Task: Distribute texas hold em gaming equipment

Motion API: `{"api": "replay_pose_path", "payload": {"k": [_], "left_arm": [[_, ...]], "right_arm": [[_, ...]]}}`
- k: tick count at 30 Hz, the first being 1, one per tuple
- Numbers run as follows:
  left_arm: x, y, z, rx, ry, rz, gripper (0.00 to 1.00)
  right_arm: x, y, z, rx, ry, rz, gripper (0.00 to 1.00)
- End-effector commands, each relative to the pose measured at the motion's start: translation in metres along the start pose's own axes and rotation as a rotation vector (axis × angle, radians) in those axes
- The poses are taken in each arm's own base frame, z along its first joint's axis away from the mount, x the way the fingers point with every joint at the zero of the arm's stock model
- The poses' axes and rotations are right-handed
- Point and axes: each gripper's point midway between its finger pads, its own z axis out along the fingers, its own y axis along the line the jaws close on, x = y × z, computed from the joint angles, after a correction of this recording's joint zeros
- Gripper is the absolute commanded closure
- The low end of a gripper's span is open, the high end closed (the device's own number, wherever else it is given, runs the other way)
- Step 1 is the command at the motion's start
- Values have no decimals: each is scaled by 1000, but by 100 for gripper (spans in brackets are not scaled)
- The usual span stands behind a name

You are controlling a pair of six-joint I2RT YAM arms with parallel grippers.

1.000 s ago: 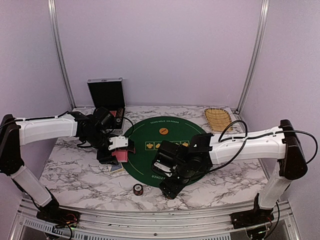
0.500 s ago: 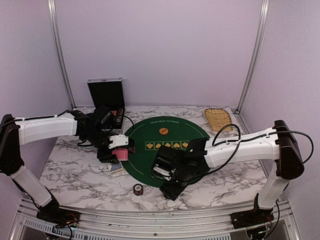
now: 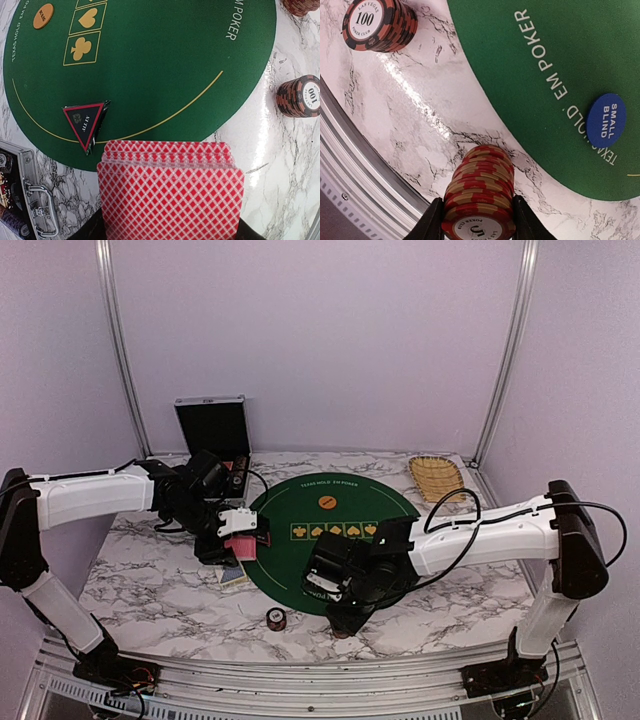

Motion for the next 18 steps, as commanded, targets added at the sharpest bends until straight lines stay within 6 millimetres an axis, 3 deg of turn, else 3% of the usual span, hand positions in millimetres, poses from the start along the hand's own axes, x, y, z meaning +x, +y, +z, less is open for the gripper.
{"api": "replay_pose_path", "payload": {"k": [1, 6, 12, 16, 18], "left_arm": [[-9, 4, -9, -2, -28, -8, 96], [-9, 5, -10, -4, -26, -10, 96], [-8, 5, -10, -2, -24, -13, 96], [-8, 4, -9, 0, -23, -14, 96], [-8, 4, -9, 2, -23, -13, 96]], "right_arm": [[-14, 2, -13, 0, -47, 0, 71], [-20, 5, -26, -16, -70, 4, 82], [-26, 8, -41, -34, -89, 12, 85], [-31, 1, -48, -29, -98, 31, 88], [-43, -8, -58, -29, -126, 62, 88]]}}
